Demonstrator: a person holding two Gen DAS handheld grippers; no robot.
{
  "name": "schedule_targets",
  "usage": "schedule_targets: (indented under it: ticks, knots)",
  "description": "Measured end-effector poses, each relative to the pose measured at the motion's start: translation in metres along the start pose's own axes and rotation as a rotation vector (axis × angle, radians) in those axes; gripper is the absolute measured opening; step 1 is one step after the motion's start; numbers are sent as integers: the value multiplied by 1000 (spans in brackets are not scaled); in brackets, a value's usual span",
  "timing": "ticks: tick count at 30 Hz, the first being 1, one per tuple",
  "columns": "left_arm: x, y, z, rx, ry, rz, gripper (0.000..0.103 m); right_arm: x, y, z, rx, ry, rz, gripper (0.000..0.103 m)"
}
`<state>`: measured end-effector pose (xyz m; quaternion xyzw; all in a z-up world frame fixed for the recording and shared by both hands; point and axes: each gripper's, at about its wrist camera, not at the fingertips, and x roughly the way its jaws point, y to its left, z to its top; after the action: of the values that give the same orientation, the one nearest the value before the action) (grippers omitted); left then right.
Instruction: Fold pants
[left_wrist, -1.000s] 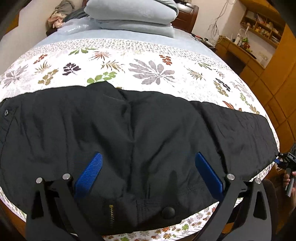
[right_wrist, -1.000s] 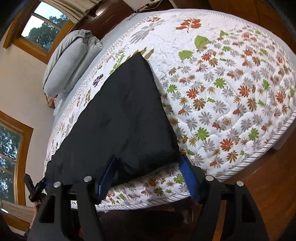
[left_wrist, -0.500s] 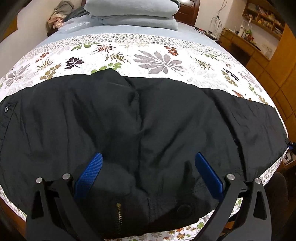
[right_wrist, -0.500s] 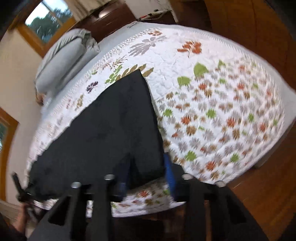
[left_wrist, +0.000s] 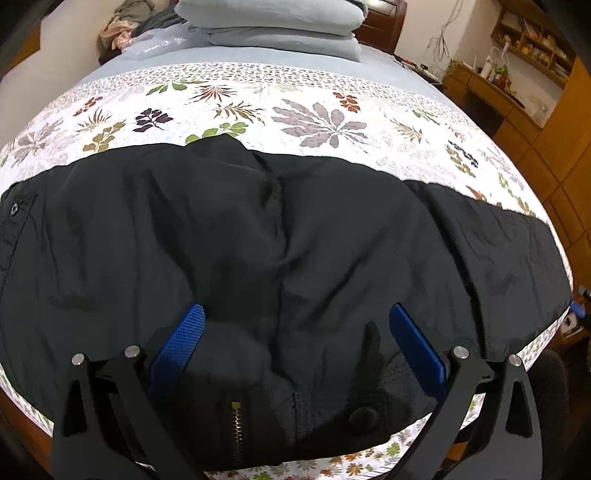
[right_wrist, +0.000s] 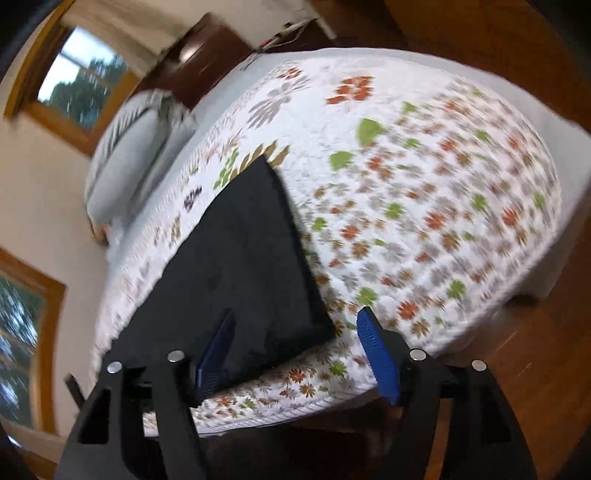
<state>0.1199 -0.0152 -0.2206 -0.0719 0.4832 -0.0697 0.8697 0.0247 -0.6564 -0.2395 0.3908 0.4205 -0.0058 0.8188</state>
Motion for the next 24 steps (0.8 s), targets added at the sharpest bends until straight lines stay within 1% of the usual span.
schedule_targets:
  ticks: [4,5,8,9,11,14,15,16,17,19,22,24]
  knots:
    - [-6,0,2,-46,-30,-8,100,5,-9,-6,11,15,23,70]
    - [-8,-1,2,-48,-40,-4,100,10,-10,-9,14,22,48,70]
    - [-14,-5,2,-42,-72,15,100,24,-15,-14,55,33,78,70]
    - [-16,-6,2,-43,-76,17,100,28,-17,-16,71,35,97,70]
    - [-18,-7,2,-47,-80,19,100,33,-20,-18,105,26,134,75]
    - [-18,-6,3,-49,-77,27,100,38,-20,-20,141,15,186,76]
    - [-18,-5,3,-51,-74,31,100,38,-16,-20,136,14,227,76]
    - [-18,-5,3,-54,-73,31,100,37,-11,-21,131,14,273,73]
    - [-18,-4,3,-57,-72,31,100,37,-3,-19,118,6,279,73]
    - [-17,-4,3,-61,-70,28,100,39,9,-14,73,4,261,73]
    - [-15,-4,2,-69,-63,20,100,56,16,-9,74,41,205,73]
    - [-14,-4,1,-70,-61,15,100,64,22,-4,92,28,219,72]
